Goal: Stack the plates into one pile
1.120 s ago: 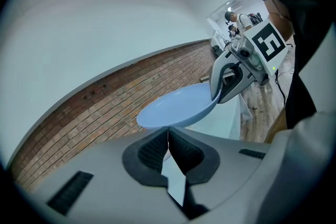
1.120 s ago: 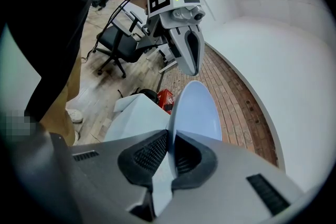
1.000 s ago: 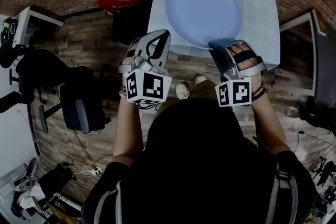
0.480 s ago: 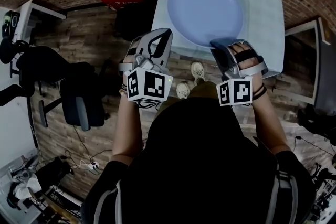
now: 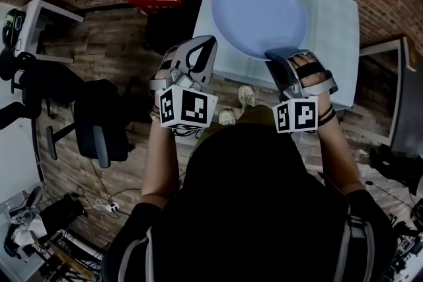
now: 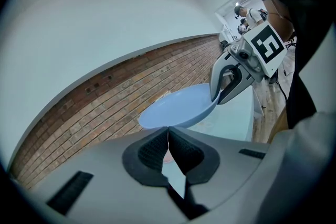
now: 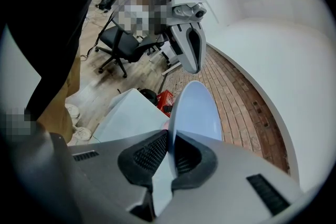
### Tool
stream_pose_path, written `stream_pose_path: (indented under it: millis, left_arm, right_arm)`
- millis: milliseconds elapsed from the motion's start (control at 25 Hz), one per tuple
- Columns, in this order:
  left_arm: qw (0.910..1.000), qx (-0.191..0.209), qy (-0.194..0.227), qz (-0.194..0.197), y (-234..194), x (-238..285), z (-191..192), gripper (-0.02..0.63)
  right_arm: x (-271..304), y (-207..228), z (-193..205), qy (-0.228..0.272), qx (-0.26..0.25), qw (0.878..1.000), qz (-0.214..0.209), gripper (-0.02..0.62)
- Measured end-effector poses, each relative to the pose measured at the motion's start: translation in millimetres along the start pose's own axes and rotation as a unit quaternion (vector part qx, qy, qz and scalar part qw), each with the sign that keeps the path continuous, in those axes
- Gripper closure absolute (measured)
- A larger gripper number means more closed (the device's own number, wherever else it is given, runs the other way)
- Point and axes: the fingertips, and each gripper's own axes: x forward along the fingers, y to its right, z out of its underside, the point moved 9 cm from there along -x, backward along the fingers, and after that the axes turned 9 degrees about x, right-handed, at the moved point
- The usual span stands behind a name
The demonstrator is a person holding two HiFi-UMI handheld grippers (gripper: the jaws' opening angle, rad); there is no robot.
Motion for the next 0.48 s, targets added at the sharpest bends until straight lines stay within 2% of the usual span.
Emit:
stream_pose_path:
  millis: [480]
  left_arm:
    - [0.9997, -0.012, -0.018, -0.013, -11, 28, 3, 0.583]
  right_arm:
    - [41, 20, 22, 0.012, -0.008, 1.0, -0.018, 0.549]
